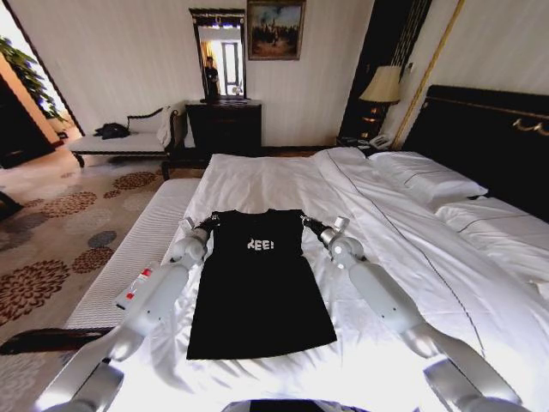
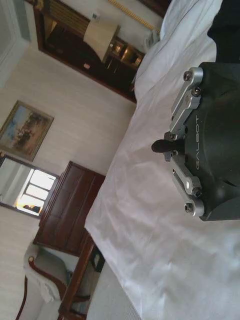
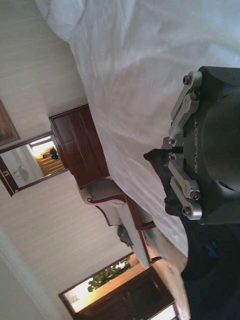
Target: Fold the clothes on the bed.
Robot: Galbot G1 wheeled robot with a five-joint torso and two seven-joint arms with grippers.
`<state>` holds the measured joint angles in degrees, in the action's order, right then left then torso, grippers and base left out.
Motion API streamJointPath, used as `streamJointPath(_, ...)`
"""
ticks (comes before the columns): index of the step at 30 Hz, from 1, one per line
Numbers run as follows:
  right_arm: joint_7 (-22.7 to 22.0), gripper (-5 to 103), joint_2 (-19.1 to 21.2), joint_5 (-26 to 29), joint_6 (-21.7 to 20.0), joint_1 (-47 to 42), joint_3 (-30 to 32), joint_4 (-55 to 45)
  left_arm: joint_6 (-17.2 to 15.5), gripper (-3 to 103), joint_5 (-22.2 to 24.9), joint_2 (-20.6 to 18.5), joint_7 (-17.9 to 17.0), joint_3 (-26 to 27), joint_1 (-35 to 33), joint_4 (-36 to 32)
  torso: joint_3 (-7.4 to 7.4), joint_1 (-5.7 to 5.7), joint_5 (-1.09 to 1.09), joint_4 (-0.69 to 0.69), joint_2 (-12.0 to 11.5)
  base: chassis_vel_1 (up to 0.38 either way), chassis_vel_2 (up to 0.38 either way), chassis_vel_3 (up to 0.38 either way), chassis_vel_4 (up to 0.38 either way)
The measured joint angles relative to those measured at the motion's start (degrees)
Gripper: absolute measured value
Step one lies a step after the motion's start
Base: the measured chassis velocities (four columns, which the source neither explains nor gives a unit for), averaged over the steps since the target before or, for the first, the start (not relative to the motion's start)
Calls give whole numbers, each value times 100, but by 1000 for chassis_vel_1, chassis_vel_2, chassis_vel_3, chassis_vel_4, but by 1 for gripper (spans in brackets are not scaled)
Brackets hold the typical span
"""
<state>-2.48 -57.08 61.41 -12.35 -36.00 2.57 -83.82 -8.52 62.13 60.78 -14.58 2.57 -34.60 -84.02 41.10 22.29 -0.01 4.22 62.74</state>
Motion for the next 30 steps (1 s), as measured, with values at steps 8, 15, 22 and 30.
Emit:
streamJointPath(8,-22,1,218,-117,16,-727,183,-685,6,2,-17,-225,-101,31,-591,-694,0,0,1,-3,0,0,0,0,0)
streamJointPath(15,-19,1,399,-234,52,-1566,474,-1316,21,2,-134,-400,-163,72,-1205,-1236,0,0,2,-1,-1,0,0,0,0)
streamJointPath(22,38,1,481,-401,83,-2222,776,-1787,42,2,-334,-552,-182,173,-1818,-1644,1,1,1,-3,-1,0,0,0,0)
streamJointPath(30,240,1,540,-692,204,-2921,1072,-2089,85,2,-645,-655,-229,195,-2515,-2128,1,1,1,-2,0,0,0,0,0)
